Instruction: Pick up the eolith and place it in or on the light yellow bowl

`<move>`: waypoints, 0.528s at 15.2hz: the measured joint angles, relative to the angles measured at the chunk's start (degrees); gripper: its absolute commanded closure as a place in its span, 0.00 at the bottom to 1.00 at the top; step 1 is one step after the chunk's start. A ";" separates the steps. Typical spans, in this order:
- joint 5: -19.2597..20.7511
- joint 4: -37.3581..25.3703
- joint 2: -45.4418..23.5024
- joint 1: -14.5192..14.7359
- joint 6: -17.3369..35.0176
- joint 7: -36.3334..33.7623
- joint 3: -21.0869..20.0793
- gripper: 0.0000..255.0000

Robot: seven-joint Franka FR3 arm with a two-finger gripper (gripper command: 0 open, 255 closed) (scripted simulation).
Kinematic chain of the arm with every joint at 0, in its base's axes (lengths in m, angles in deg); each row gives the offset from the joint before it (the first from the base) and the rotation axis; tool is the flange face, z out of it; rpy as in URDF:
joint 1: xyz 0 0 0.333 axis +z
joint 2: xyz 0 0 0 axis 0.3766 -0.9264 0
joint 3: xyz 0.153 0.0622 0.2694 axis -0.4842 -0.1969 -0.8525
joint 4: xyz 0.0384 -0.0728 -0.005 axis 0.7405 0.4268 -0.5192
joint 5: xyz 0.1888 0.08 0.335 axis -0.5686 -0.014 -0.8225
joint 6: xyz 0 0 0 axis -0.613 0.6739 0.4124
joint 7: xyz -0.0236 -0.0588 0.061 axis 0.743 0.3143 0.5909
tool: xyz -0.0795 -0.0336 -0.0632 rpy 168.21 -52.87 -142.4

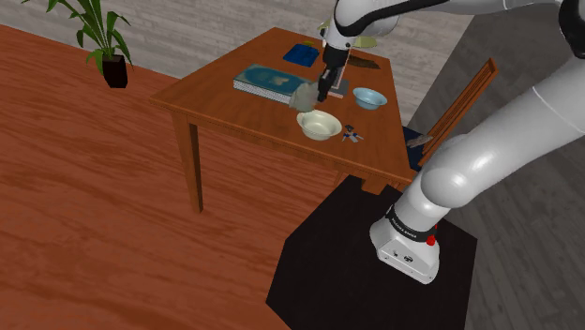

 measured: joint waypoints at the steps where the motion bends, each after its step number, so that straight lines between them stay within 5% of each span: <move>1: 0.42 2.20 2.26 -0.29 -0.04 0.01 0.06 1.00; 8: 2.44 12.58 12.19 -1.99 0.42 0.50 0.52 1.00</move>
